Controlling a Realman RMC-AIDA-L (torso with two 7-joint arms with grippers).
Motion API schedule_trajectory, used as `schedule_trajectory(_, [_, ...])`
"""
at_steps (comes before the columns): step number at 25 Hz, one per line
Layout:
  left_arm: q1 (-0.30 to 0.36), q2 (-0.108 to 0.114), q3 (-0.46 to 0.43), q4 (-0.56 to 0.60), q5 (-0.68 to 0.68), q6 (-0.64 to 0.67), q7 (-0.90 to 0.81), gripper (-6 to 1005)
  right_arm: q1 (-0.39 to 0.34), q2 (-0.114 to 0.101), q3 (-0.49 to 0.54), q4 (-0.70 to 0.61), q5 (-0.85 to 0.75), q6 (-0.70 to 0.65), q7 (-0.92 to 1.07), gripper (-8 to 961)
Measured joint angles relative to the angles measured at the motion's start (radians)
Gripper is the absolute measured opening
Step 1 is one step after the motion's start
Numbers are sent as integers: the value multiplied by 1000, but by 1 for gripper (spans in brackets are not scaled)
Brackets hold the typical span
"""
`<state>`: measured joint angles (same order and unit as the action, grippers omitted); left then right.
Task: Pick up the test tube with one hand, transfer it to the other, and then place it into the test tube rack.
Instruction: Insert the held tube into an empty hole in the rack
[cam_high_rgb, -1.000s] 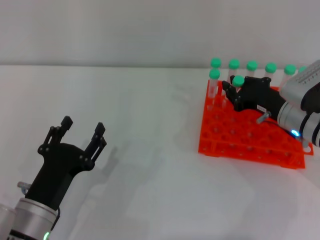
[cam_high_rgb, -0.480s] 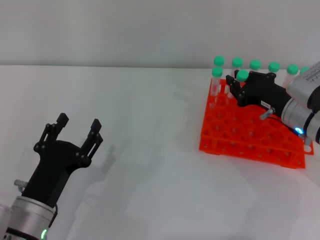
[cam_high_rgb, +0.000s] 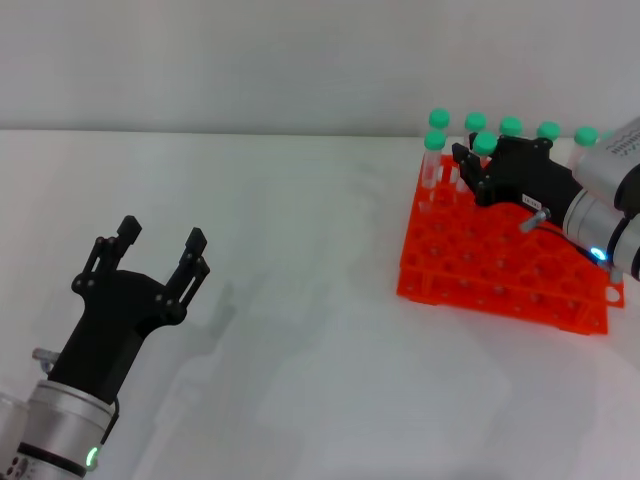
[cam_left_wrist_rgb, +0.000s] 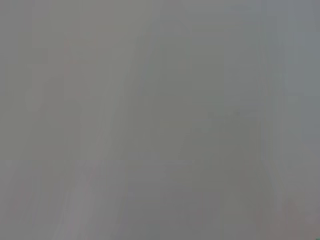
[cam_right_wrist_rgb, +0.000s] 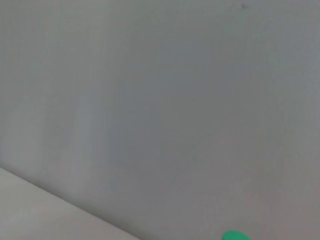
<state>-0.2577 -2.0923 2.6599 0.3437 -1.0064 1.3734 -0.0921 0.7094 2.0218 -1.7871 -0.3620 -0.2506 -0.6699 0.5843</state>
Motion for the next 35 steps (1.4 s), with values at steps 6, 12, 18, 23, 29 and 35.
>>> schedule_trajectory(6, [-1, 0, -2, 0, -12, 4, 0, 789, 8, -2, 0, 0, -7, 10, 0, 204])
schedule_trajectory(12, [-2, 0, -2, 0, -15, 1, 0, 789, 27, -1, -2, 0, -9, 79, 0, 269])
schedule_trajectory(18, [-3, 0, -2, 0, -15, -1, 0, 789, -3, -3, -1, -41, -8, 70, 0, 479])
schedule_trajectory(23, [-3, 0, -1, 0, -15, -1, 0, 789, -56, -9, 2, -109, -9, 67, 0, 603])
schedule_trajectory(29, [-3, 0, -1, -4, -19, -2, 0, 789, -112, -14, 32, -154, -9, 36, 0, 611])
schedule_trajectory(35, [-5, 0, -1, -25, -21, -5, 0, 789, -168, -14, 87, -166, -9, -63, 0, 617])
